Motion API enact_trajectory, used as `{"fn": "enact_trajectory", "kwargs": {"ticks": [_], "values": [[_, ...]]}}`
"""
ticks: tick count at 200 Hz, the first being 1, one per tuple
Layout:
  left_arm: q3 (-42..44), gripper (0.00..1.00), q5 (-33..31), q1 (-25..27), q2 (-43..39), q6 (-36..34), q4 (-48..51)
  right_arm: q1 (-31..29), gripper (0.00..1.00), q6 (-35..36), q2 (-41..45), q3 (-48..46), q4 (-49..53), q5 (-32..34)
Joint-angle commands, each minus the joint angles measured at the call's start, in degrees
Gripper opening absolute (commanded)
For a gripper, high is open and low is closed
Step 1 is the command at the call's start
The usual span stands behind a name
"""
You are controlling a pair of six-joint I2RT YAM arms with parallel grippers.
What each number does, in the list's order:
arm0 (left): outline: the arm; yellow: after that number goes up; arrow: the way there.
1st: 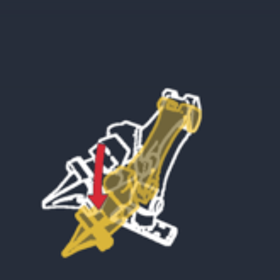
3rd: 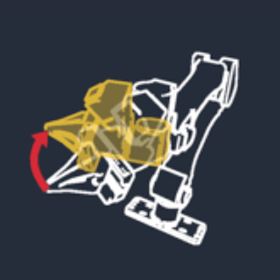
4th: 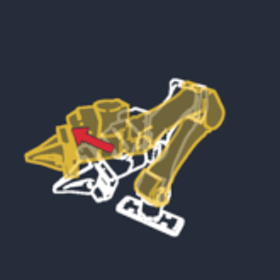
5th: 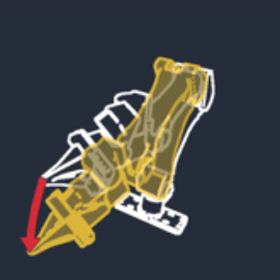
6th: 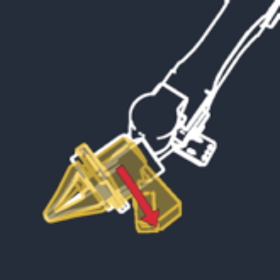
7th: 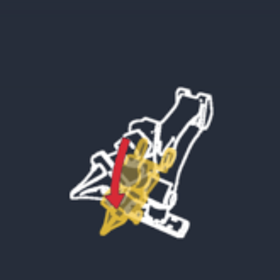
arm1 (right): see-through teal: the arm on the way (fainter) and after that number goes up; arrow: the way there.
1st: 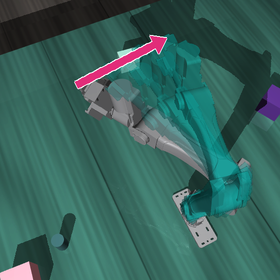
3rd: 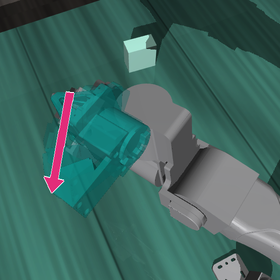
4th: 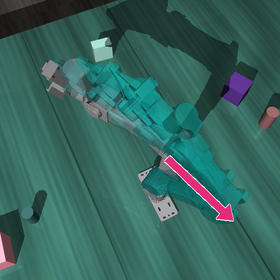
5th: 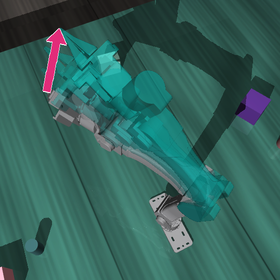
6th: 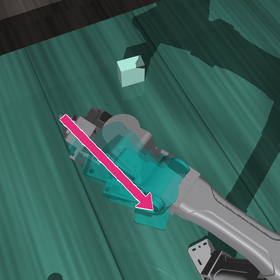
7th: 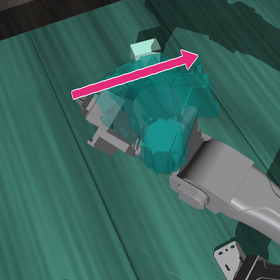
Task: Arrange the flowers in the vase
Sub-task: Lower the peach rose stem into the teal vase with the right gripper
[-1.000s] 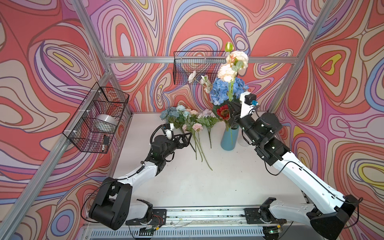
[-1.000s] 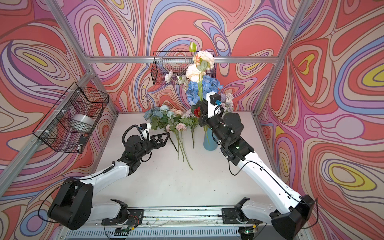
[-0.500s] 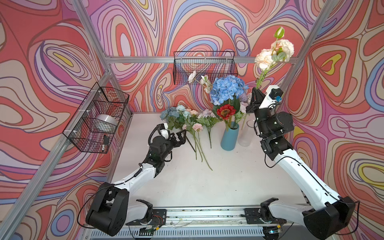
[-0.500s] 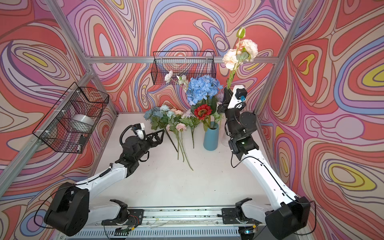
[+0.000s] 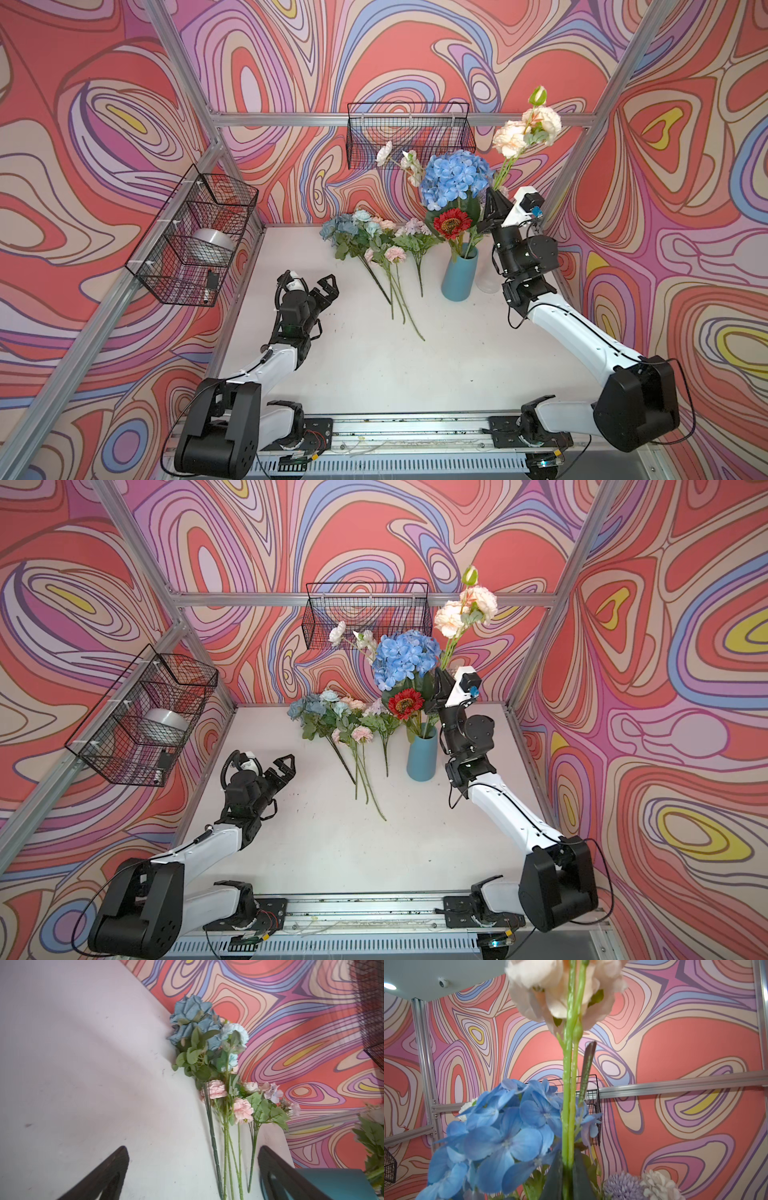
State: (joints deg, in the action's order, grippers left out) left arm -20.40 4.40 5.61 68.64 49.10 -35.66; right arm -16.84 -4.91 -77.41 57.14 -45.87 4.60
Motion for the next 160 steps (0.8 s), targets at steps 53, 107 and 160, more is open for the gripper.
{"fn": "enact_trajectory", "kwargs": {"ticks": [53, 107, 160], "values": [[1.08, 1.00, -4.54, -0.86, -7.84, 0.56, 1.97, 0.76, 0.00, -7.17, -2.69, -10.18, -3.88, -2.10], [-0.80, 1.00, 2.99, -0.86, -3.02, 1.15, -2.86, 0.77, 0.00, -8.63, -5.00, -15.04, -3.29, -4.60], [-2.01, 1.00, 6.04, -0.86, 0.43, 2.81, -6.03, 0.75, 0.35, -7.93, 0.06, -15.42, 8.84, -5.61]]}}
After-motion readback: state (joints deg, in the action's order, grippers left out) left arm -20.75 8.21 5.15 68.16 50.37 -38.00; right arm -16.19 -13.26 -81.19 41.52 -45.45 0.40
